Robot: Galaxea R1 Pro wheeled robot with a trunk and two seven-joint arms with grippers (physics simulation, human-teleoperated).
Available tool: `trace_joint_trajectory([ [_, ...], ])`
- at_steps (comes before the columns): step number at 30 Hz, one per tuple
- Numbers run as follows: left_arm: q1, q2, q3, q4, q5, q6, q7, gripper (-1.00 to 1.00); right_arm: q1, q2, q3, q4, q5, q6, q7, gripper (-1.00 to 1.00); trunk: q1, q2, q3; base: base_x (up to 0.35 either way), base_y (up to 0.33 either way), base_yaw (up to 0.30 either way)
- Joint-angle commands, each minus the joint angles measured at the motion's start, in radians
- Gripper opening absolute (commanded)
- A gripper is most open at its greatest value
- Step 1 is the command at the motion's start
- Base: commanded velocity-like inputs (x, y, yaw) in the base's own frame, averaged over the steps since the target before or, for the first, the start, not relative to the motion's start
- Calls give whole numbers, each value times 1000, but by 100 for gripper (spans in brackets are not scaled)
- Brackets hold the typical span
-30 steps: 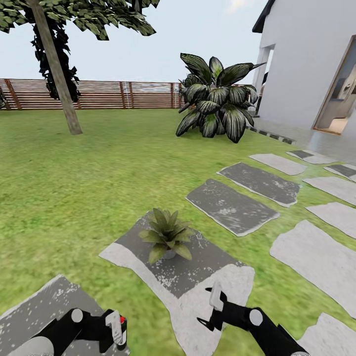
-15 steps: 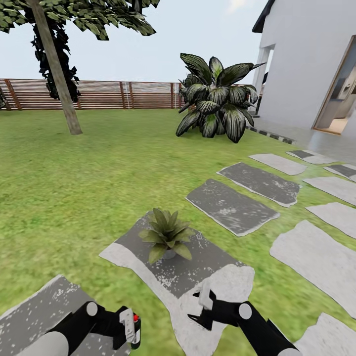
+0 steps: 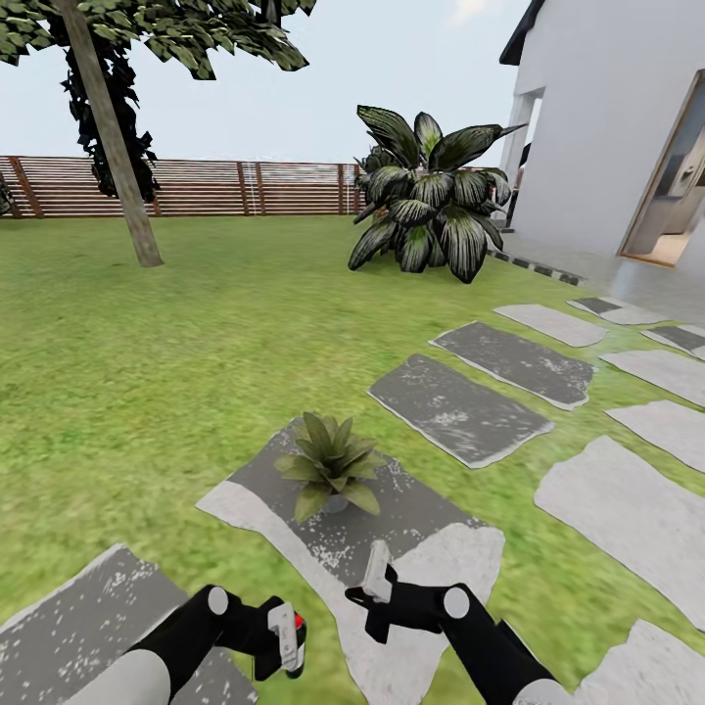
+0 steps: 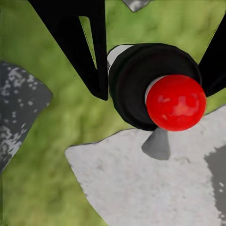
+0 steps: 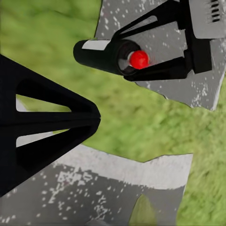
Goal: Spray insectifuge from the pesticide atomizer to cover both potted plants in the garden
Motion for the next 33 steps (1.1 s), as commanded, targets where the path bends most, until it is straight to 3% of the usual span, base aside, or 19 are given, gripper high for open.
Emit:
trace_joint_trajectory([
  [1, 0, -5, -2, -2, -8, -8, 0, -100, -1, 3, -1, -1, 10, -6, 0, -100, 0, 0, -1, 0, 0, 0],
  [11, -7, -41, -1, -36, -2, -10, 1, -100, -3, 9, 0, -1, 10, -6, 1, -100, 0, 0, -1, 0, 0, 0],
  [30, -51, -41, -1, -28, 2, -26, -13, -100, -3, 8, 0, 5, 13, -8, 0, -100, 0, 0, -1, 0, 0, 0],
  [33, -51, -43, -1, -27, 2, -28, -41, -100, -3, 8, 0, 5, 13, -8, 0, -100, 0, 0, -1, 0, 0, 0],
])
